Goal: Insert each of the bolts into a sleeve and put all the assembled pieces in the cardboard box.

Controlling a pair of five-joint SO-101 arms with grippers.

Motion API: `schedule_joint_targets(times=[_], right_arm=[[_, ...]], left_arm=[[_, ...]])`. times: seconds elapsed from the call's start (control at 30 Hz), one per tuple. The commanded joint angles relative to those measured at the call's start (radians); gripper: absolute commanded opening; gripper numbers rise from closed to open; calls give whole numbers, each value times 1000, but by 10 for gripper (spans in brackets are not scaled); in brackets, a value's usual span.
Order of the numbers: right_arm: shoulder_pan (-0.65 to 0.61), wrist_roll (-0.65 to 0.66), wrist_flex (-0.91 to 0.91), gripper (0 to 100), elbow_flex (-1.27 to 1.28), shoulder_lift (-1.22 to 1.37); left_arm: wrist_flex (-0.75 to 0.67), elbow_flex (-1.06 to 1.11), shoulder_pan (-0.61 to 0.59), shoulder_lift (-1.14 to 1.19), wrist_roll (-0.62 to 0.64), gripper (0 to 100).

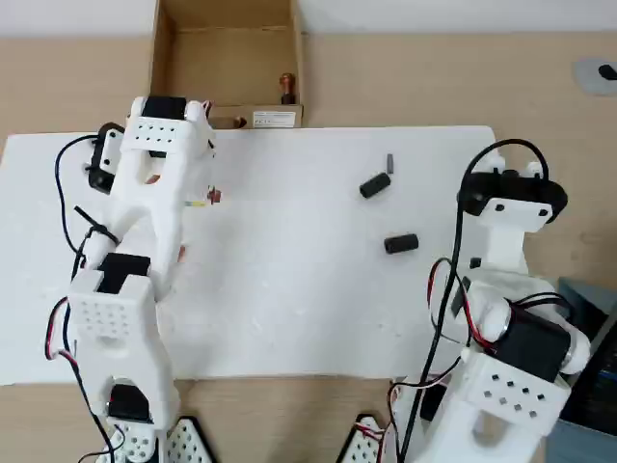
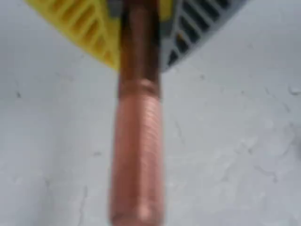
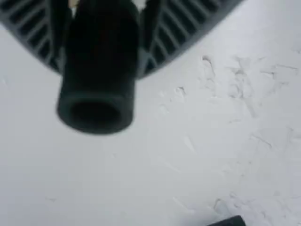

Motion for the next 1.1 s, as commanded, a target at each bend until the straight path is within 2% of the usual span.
schedule_joint_targets(times=[0.0, 0.2, 0.4, 0.53, 0.87, 1.07], right_arm=[[4, 2, -21, 11, 1, -12], [5, 2, -21, 11, 1, -12], [7, 2, -21, 10, 1, -12], [8, 2, -21, 10, 1, -12], [8, 2, -21, 10, 1, -12], [8, 2, -21, 10, 1, -12]], left_arm=[[-8, -6, -6, -59, 3, 21], [-5, 26, 5, -59, 2, 181], [-2, 38, 9, -62, -29, 198], [-3, 17, 2, -70, -233, 200], [147, -238, -23, -61, -888, 197], [196, -252, -63, -59, -1292, 196]])
